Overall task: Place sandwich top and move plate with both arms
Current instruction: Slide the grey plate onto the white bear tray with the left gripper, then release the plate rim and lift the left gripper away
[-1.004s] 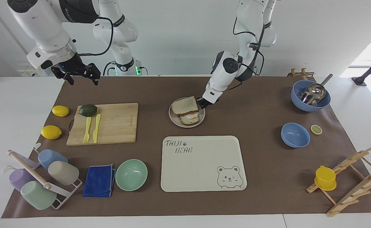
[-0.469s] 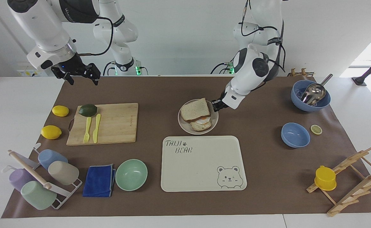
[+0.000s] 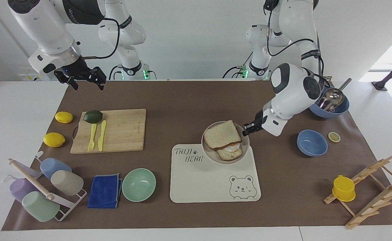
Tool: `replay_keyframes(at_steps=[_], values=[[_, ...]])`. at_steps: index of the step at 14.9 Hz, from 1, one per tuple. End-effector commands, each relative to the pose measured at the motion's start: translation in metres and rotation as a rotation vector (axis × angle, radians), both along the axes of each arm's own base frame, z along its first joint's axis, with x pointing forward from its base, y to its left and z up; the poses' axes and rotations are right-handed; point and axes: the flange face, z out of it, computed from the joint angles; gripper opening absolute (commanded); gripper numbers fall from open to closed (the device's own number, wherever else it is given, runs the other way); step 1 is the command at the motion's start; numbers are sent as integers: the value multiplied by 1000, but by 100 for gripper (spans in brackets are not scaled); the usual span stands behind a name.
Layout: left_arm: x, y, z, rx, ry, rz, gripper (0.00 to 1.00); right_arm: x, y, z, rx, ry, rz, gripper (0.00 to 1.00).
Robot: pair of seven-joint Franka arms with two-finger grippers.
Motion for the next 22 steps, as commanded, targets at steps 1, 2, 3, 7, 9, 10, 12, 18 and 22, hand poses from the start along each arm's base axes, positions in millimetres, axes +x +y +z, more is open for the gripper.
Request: replay_keyframes(at_steps=[1,2,3,7,9,10,12,18,22], values=[[20,-4,-5,8,-85,5,0,-4,-3,3,19,9,8,100],[18,-5,-10,10,-85,4,0,-4,-3,3,19,9,8,100],[18,-8,-12,8,-98,-4,0,-4,-4,4,19,7,7,100],[10,-10,-26,14,-102,-23,0,-4,-3,3,19,9,8,100],[8,-9,-30,15,-97,-21,0,-4,-3,3,19,9,8,100],[5,-9,-34,18,-94,-20,0,-4,-3,3,19,9,8,100],[2,-8,-35,20,-86,-21,0,-4,-4,3,19,9,6,100],[16,23,13,43,-138,4,100,-4,-3,3,19,9,8,100],[-3,80,96,158,-135,-18,100,-4,-3,4,19,7,8,100]])
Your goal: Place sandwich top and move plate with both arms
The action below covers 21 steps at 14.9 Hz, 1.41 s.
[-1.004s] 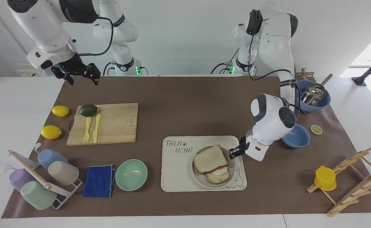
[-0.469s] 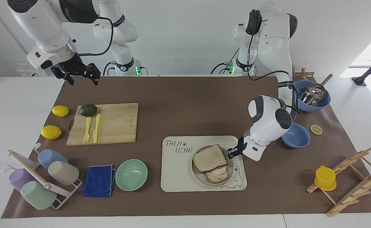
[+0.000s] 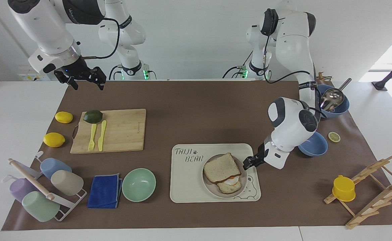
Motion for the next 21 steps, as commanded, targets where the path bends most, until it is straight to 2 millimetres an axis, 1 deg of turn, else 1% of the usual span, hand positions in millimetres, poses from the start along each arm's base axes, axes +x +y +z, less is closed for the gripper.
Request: replay_keyframes(at_steps=[1,2,3,4,5,6,7,9,11,12,13,14,15,16,18,21], values=[[-28,40,71,100,11,-31,100,-4,-3,4,19,7,8,100],[-37,45,90,128,11,-49,100,-4,-3,4,19,7,8,100],[-47,55,110,168,14,-67,100,-4,-3,4,19,7,8,100],[-59,61,130,194,18,-89,100,-4,-3,3,19,9,8,100],[-69,64,145,209,25,-116,100,-4,-3,3,19,9,8,100],[-82,73,162,215,33,-147,100,-4,-4,3,19,9,6,100],[-95,80,174,216,54,-173,100,-4,-3,4,19,7,8,100],[-118,90,187,241,70,-225,100,-4,-3,3,19,9,8,100],[-143,94,188,241,96,-250,100,-4,-3,4,19,7,8,100],[-156,94,185,241,110,-256,100,-4,-3,3,19,9,8,100],[-168,98,181,238,119,-259,100,-4,-3,4,19,7,8,100],[-175,99,174,237,132,-278,100,-4,-3,4,19,7,8,100],[-178,108,170,235,140,-285,100,-4,-3,4,19,7,8,100],[-178,106,168,238,141,-301,100,-4,-3,3,19,9,8,100],[-176,111,169,242,133,-295,100,-4,-3,4,19,7,8,100],[-174,109,167,240,121,-287,100,-4,-3,3,19,9,8,100]])
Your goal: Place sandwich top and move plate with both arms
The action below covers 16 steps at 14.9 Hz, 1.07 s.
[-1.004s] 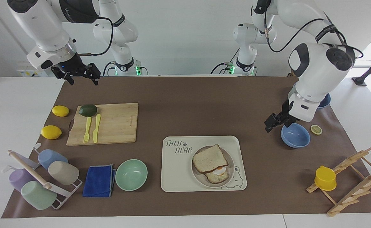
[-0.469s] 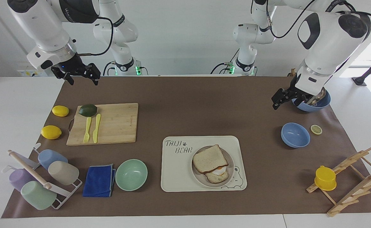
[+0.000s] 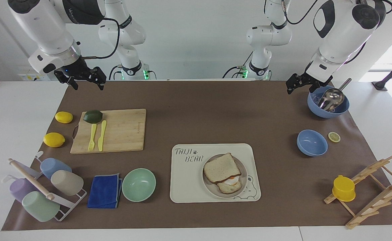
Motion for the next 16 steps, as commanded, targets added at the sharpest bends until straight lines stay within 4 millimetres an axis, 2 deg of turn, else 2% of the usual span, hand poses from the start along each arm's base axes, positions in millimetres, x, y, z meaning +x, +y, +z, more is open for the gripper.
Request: replay_keyframes(at_steps=[1,4,16], values=[[-4,-2,-3,11,-33,-15,100,-4,-3,4,19,7,8,100],[7,-2,9,-4,-52,-6,100,-4,-3,3,19,9,8,100],[7,-4,7,-31,-49,-12,100,-4,-4,3,19,9,6,100]])
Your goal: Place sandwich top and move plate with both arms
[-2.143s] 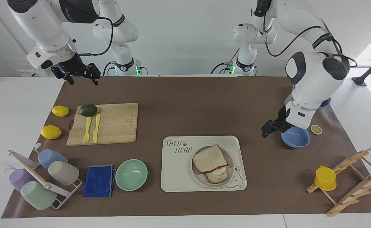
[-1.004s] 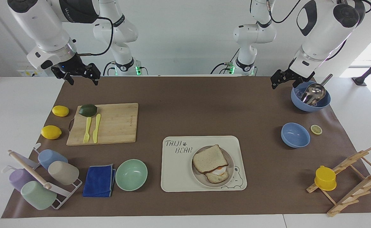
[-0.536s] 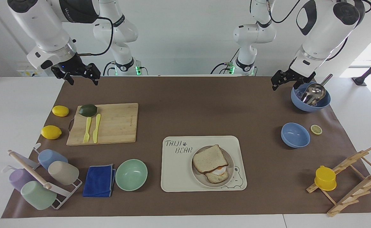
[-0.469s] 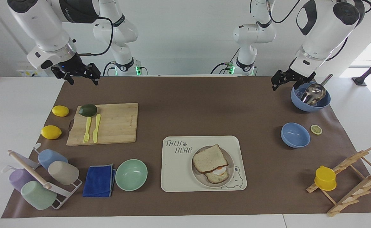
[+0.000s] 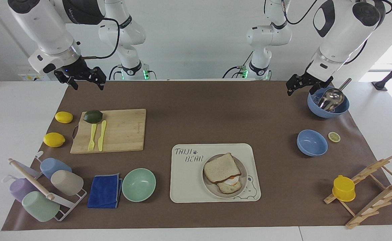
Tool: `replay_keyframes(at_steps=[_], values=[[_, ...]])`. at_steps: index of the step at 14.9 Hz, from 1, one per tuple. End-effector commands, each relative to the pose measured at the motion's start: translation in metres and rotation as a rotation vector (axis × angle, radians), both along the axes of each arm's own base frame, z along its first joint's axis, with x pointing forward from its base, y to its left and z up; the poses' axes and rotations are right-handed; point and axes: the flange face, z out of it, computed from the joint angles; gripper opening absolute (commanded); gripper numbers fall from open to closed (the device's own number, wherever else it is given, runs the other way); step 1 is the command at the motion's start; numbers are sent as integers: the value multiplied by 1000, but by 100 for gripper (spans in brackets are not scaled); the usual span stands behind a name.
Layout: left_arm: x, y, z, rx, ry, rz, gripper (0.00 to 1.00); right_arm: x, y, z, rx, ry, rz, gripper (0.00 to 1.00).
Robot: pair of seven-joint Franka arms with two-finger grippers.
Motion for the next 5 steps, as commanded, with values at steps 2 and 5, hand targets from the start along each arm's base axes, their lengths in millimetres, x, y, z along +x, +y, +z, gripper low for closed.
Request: replay_keyframes(at_steps=[2,5], values=[[3,-3,3,-15,-17,-12,100,-4,-3,4,19,7,8,100],[3,-3,3,-14,-15,-11,100,-4,-3,4,19,7,8,100]])
